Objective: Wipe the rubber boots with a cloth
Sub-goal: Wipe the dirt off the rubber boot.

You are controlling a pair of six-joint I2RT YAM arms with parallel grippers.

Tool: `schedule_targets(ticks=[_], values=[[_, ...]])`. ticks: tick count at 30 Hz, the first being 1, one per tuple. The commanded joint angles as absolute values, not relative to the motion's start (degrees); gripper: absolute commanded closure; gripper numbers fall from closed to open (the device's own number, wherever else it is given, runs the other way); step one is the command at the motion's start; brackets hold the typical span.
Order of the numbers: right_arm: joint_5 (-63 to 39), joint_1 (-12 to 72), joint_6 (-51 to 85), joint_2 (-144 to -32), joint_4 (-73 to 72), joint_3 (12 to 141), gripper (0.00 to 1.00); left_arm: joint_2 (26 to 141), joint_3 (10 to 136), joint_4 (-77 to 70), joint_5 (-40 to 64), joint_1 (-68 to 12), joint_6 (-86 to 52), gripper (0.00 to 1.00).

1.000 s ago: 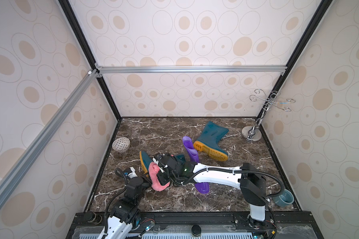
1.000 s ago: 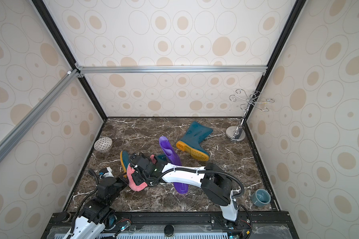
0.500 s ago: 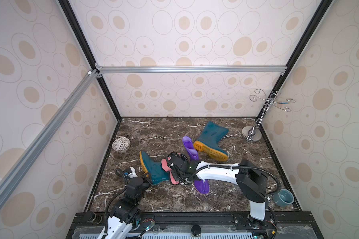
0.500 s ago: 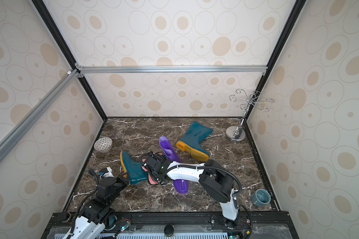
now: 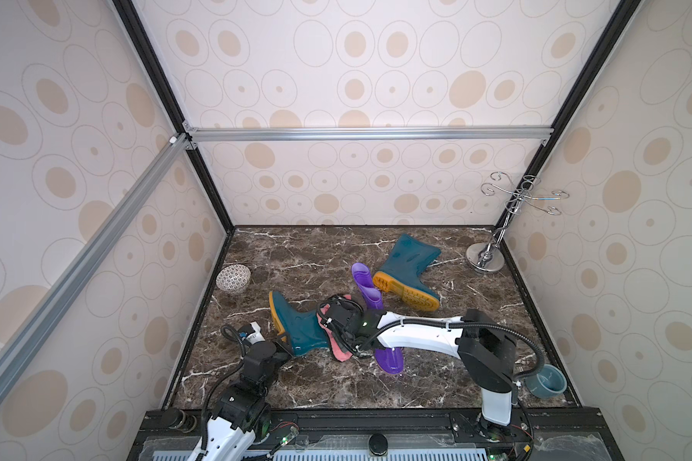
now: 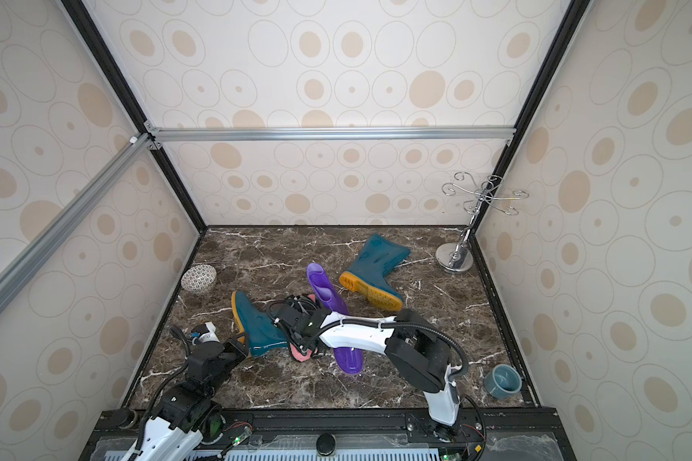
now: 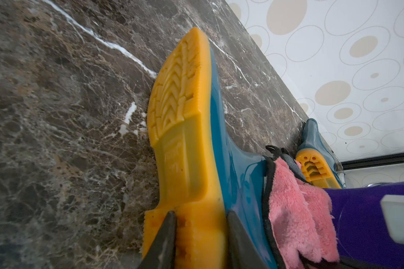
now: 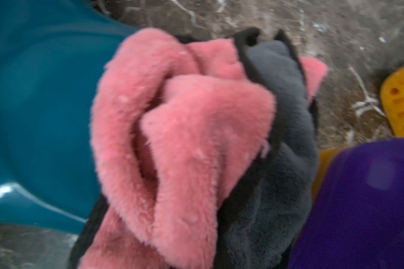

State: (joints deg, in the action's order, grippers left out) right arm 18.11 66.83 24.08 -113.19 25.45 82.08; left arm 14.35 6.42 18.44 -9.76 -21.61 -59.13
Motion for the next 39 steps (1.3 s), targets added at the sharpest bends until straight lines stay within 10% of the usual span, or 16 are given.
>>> schedule_targets(ticks=[1,16,31,39], values=[[10.41,70.81,22.34,-114.46,22.05,88.08,1.00,13.01,1.41,24.06,-11.44,-21.58,-60.34,1.00],[-0.60,65.31,28.52,-111.36,14.23,85.40,1.00,12.87,1.41,24.04,-11.32,-21.65,-60.21,1.00],[32.13,64.52,30.65,-105.74,29.16,74.84,1.00,13.83,1.49,23.66,-11.29,-21.68,-60.22,1.00],[14.60,66.62,25.73,-105.50,21.69,75.64,1.00,14.15,1.58,23.47,-11.47,-21.66,-60.27,1.00]])
